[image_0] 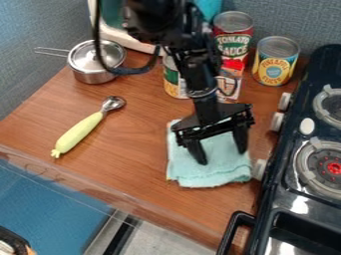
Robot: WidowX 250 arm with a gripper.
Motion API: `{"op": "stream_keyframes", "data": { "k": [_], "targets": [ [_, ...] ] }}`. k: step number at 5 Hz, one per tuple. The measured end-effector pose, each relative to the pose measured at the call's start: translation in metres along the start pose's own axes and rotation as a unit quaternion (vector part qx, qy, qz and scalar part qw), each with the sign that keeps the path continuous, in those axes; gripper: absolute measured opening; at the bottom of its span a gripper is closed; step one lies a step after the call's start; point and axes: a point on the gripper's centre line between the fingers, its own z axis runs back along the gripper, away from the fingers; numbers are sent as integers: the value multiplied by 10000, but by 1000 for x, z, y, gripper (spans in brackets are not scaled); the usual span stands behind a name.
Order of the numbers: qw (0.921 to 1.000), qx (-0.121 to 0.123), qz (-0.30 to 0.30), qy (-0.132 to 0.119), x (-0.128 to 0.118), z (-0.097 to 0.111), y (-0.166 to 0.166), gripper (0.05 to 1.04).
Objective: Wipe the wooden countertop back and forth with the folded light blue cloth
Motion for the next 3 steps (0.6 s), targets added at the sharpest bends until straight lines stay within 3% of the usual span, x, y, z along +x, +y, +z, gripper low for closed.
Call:
{"op": "stream_keyframes", "data": {
  "k": [2,3],
  "targets": [
    [9923,361,1185,-97,41,20,79,998],
    [9896,400,1362,-222,54,25,93,998]
  ]
}}
